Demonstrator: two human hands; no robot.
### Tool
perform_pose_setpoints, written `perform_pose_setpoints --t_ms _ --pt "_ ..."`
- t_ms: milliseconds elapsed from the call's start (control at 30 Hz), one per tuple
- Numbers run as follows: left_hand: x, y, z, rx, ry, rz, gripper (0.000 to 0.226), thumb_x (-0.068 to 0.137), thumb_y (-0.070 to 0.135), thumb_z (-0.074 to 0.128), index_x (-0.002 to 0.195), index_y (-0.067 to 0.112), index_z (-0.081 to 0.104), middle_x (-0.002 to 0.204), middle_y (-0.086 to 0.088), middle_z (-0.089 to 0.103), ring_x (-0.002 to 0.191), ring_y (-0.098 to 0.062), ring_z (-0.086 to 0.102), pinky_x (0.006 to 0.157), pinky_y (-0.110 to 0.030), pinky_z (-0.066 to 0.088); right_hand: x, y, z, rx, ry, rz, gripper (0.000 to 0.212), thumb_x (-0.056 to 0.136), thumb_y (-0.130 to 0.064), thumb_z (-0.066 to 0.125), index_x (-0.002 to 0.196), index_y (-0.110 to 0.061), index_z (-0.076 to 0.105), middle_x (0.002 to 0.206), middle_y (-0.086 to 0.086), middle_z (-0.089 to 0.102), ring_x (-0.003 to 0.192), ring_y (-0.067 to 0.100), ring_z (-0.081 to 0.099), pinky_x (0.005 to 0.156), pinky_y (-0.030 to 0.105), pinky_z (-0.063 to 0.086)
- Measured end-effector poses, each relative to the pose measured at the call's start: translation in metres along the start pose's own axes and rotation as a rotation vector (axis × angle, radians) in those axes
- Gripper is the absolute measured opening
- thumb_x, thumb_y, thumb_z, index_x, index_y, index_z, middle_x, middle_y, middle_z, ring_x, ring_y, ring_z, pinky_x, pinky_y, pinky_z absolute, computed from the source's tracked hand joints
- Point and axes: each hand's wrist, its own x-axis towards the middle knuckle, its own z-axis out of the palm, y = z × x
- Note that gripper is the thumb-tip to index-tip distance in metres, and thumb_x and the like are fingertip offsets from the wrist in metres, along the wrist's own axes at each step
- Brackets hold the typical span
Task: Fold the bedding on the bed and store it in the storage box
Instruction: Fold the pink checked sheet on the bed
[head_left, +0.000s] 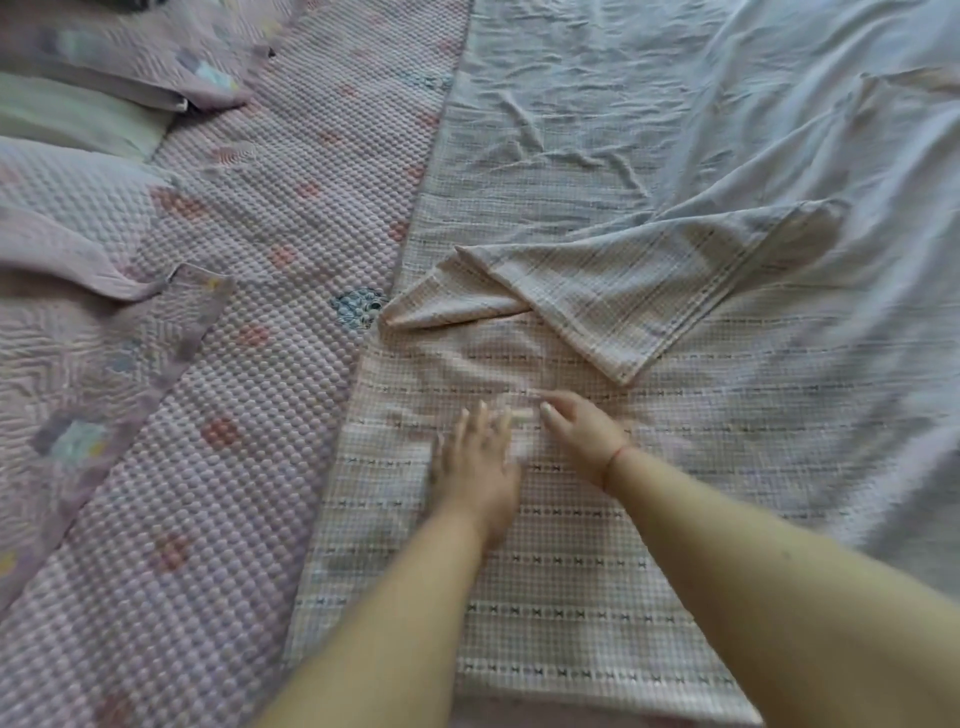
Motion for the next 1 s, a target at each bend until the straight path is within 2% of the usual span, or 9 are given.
perform_pose_setpoints --t_ms 100,233,300,433,533,633,700,833,1000 --pt "-0.026 -0.006 0.022 0.167 -0.118 -0.064 0.065 0.099 0.055 0.016 0.151 0.032 -0.016 0.158 0.002 -0.027 0.146 -0.022 -0.025 0.118 -0.05 -0.012 -0.032 0.03 0.013 -0.31 -0.064 -0.057 0.049 0.099 -0.041 0.037 0.146 -0.028 0.034 0.156 -0.005 0.024 0.144 0.015 0.021 0.118 0.033 0.014" --pt "-0.031 -0.017 0.009 0.225 -0.103 -0.26 0.069 0.098 0.058 0.01 0.152 0.024 -0.018 0.158 -0.002 -0.028 0.146 -0.025 -0.025 0.118 -0.052 -0.01 -0.068 0.066 0.002 -0.545 -0.026 0.034 0.055 0.1 -0.049 0.022 0.151 -0.035 0.007 0.159 -0.014 -0.003 0.146 0.007 -0.008 0.117 0.033 -0.012" --pt "-0.033 -0.002 0.003 0.213 -0.062 -0.247 0.069 0.099 0.055 0.009 0.151 0.02 -0.019 0.157 -0.005 -0.03 0.144 -0.026 -0.028 0.117 -0.05 -0.014 -0.078 0.075 -0.008 -0.57 -0.03 0.082 0.058 0.099 -0.053 0.019 0.152 -0.034 0.005 0.159 -0.013 -0.007 0.145 0.007 -0.013 0.117 0.034 -0.013" --pt "-0.047 0.056 0.017 0.263 -0.127 0.133 0.064 0.102 0.049 0.01 0.151 0.021 -0.019 0.156 -0.002 -0.032 0.142 -0.018 -0.031 0.119 -0.043 -0.014 -0.09 0.087 -0.022 -0.485 -0.089 0.037 0.084 0.08 -0.074 -0.01 0.151 -0.034 0.01 0.159 -0.013 -0.001 0.146 0.007 -0.007 0.117 0.032 -0.01" --pt "-0.044 0.077 0.023 0.325 -0.213 0.092 0.065 0.102 0.051 0.013 0.154 0.018 -0.007 0.162 -0.002 -0.015 0.149 -0.019 -0.013 0.121 -0.042 -0.001 -0.103 0.113 -0.045 -0.5 -0.037 0.194 0.059 0.097 -0.056 0.01 0.152 -0.032 0.006 0.159 -0.012 -0.005 0.146 0.009 -0.008 0.119 0.04 -0.006" --pt "-0.039 0.106 0.015 0.353 -0.175 -0.052 0.067 0.101 0.05 0.018 0.154 0.009 0.013 0.162 -0.01 0.011 0.149 -0.025 0.01 0.12 -0.042 0.011 -0.124 0.148 -0.075 -0.495 0.01 0.388 0.059 0.099 -0.053 0.013 0.152 -0.031 0.003 0.159 -0.012 -0.008 0.146 0.011 -0.008 0.119 0.043 -0.002" --pt "-0.042 0.137 0.017 0.33 -0.108 0.011 0.064 0.101 0.047 0.025 0.15 0.007 0.023 0.158 -0.012 0.024 0.145 -0.027 0.02 0.119 -0.04 0.016 -0.141 0.172 -0.093 -0.422 0.015 0.447 0.059 0.099 -0.053 0.013 0.152 -0.032 0.0 0.158 -0.012 -0.012 0.146 0.012 -0.01 0.119 0.043 0.001" --pt "-0.063 0.192 0.052 0.245 -0.196 0.319 0.059 0.102 0.039 0.031 0.153 0.015 0.016 0.162 -0.006 0.011 0.149 -0.023 0.008 0.119 -0.037 0.011 -0.17 0.209 -0.105 -0.318 -0.014 0.44 0.061 0.099 -0.053 0.015 0.152 -0.03 -0.002 0.159 -0.008 -0.013 0.146 0.015 -0.01 0.12 0.038 0.004" --pt "-0.08 0.261 0.091 0.273 -0.262 0.474 0.056 0.101 0.036 0.034 0.152 0.02 0.02 0.162 -0.003 0.011 0.149 -0.021 0.008 0.12 -0.036 0.009 -0.211 0.256 -0.141 -0.345 -0.013 0.522 0.064 0.098 -0.055 0.012 0.152 -0.026 -0.004 0.159 -0.006 -0.011 0.147 0.014 -0.004 0.12 0.035 0.005"
